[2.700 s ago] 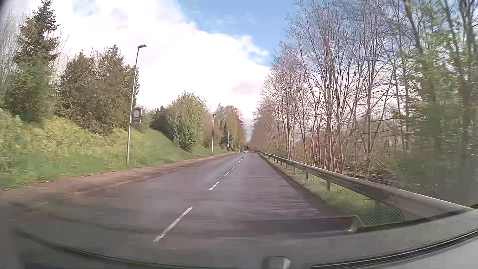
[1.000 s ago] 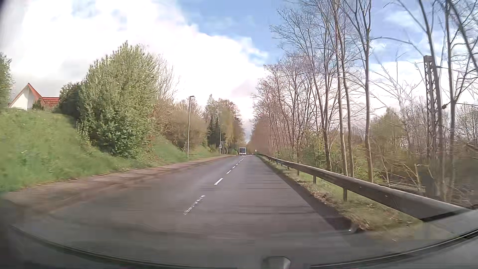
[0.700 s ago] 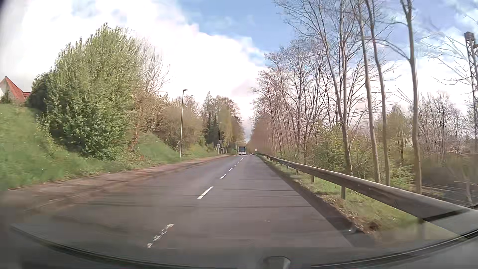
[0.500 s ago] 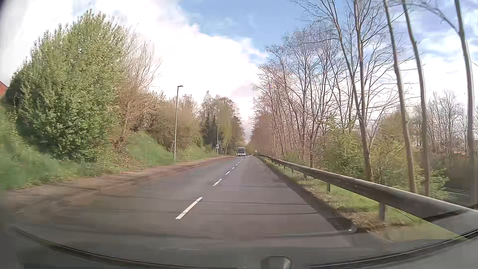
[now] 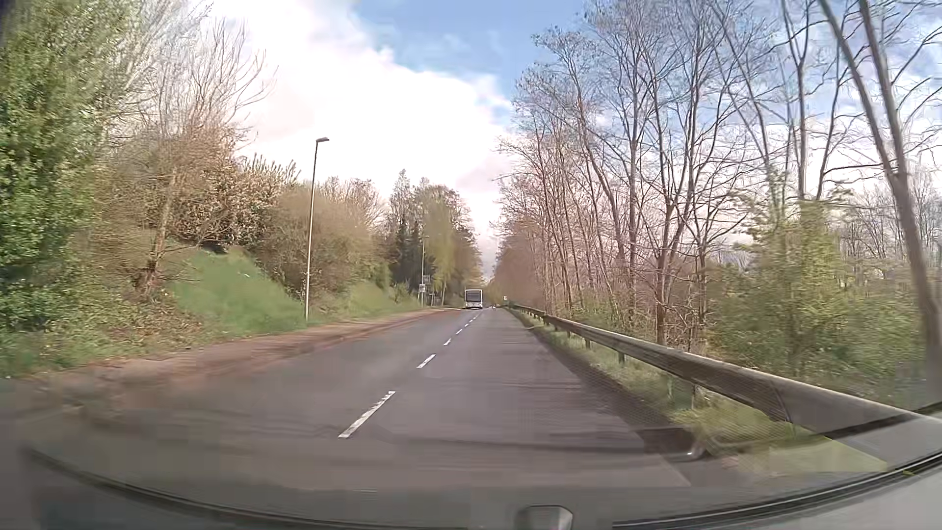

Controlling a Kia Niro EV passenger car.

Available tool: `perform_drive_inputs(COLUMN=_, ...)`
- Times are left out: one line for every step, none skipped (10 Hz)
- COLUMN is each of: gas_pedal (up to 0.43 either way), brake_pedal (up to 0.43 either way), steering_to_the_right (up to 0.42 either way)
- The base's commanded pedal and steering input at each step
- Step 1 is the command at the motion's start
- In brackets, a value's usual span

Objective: Follow the waypoints while adhering to traffic rules and regulations

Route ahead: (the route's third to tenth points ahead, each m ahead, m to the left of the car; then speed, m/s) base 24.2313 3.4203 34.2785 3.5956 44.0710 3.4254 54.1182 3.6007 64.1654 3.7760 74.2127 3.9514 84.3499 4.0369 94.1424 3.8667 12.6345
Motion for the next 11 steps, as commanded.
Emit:
perform_drive_inputs(gas_pedal=0.039, brake_pedal=0.0, steering_to_the_right=0.0)
perform_drive_inputs(gas_pedal=0.047, brake_pedal=0.0, steering_to_the_right=0.001)
perform_drive_inputs(gas_pedal=0.047, brake_pedal=0.0, steering_to_the_right=0.001)
perform_drive_inputs(gas_pedal=0.047, brake_pedal=0.0, steering_to_the_right=0.001)
perform_drive_inputs(gas_pedal=0.047, brake_pedal=0.0, steering_to_the_right=0.001)
perform_drive_inputs(gas_pedal=0.047, brake_pedal=0.0, steering_to_the_right=0.0)
perform_drive_inputs(gas_pedal=0.047, brake_pedal=0.0, steering_to_the_right=0.001)
perform_drive_inputs(gas_pedal=0.047, brake_pedal=0.0, steering_to_the_right=0.001)
perform_drive_inputs(gas_pedal=0.047, brake_pedal=0.0, steering_to_the_right=0.001)
perform_drive_inputs(gas_pedal=0.047, brake_pedal=0.0, steering_to_the_right=0.001)
perform_drive_inputs(gas_pedal=0.047, brake_pedal=0.0, steering_to_the_right=0.001)
